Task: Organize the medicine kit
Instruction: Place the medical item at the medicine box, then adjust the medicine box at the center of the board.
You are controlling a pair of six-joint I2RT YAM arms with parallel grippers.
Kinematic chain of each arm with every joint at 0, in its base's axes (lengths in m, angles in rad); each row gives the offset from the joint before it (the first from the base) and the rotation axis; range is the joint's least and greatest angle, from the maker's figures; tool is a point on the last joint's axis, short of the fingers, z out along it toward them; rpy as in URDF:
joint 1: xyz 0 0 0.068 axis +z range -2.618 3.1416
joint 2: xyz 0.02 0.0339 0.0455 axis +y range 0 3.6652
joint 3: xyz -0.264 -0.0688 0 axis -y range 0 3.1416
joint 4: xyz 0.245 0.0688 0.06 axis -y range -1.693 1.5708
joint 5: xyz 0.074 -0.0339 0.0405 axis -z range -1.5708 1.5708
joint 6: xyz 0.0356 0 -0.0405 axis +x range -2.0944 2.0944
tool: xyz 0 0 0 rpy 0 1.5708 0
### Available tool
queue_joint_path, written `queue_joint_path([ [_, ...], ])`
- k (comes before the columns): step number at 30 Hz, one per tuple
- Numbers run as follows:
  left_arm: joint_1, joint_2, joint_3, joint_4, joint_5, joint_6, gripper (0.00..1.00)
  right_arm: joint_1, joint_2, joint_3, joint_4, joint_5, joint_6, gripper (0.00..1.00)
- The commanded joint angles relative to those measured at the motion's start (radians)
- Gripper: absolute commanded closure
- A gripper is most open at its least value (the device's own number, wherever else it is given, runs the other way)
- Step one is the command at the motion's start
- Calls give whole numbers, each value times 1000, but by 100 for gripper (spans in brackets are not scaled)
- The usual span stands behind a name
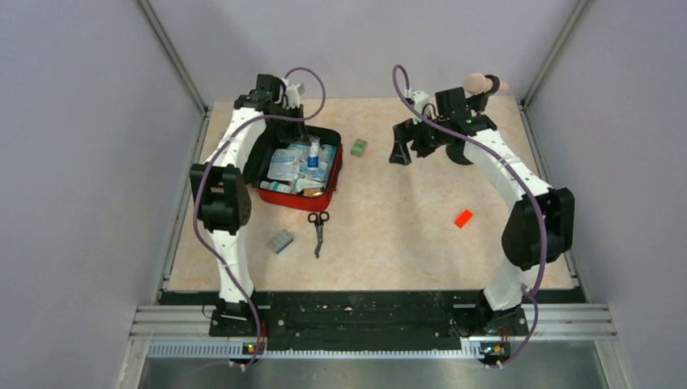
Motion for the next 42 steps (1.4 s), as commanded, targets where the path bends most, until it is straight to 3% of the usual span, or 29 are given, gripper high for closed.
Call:
queue_joint_path([
  [1, 2, 33, 0, 46, 41, -50, 100, 18, 33, 33, 23, -14, 1, 8],
  [10, 1, 96, -8, 37, 86, -93, 99, 70, 100, 94, 23, -14, 7, 8],
  [11, 1, 98, -12, 39, 94, -94, 94, 73, 105, 95, 23, -14, 8, 8],
  [13, 1, 99, -7, 35, 110, -87, 74, 78, 114, 98, 24, -13, 9, 8],
  [15, 6, 82, 19, 20, 86, -62, 60, 88, 130, 103, 32, -13, 19, 8],
  [20, 58, -22, 57, 8, 8, -22, 51, 135, 198, 157, 50, -6, 50, 9],
  [24, 112, -167, -8, 1, -86, -1, 43, 174, 297, 254, 54, -1, 53, 8],
  [25, 123, -206, -32, -3, -125, 0, 36, 183, 325, 282, 57, -1, 61, 8],
  [27, 158, -274, -85, -20, -216, -9, 4, 203, 386, 345, 60, -5, 70, 8],
  [28, 174, -304, -109, -31, -239, -10, 2, 215, 414, 380, 60, -7, 72, 7],
  [37, 262, -484, -383, -19, -480, -119, 1, 282, 592, 544, 86, 2, 163, 3],
  [40, 357, -496, -441, -2, -343, -161, 2, 282, 603, 533, 92, 13, 173, 9],
  [42, 425, -491, -467, 19, -217, -189, 7, 282, 608, 519, 94, 35, 172, 13],
])
